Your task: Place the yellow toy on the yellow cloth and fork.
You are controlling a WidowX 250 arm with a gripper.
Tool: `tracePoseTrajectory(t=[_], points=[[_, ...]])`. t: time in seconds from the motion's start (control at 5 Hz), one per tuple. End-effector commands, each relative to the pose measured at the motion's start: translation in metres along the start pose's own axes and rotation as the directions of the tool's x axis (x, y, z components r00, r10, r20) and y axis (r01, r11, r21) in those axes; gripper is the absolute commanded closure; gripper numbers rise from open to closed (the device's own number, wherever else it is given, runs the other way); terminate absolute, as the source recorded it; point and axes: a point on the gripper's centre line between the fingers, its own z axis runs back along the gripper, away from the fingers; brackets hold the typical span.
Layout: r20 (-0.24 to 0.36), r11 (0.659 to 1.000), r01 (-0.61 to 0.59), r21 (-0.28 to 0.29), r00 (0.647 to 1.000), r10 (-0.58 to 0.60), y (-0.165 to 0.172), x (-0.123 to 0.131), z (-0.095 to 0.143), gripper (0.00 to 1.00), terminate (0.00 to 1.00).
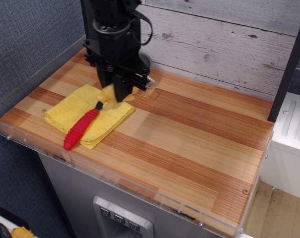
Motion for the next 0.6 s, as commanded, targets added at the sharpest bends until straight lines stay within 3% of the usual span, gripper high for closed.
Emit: tracePoseTrajectory(t=[0.0, 0.4], points=[[-0.023, 1.000, -0.018, -0.004, 1.000, 0.018, 0.023, -0.014, -0.022, 1.00, 0.00], [-0.052, 0.998, 0.043, -0.037, 0.998, -0.045, 0.022, -0.016, -0.048, 1.00, 0.00]])
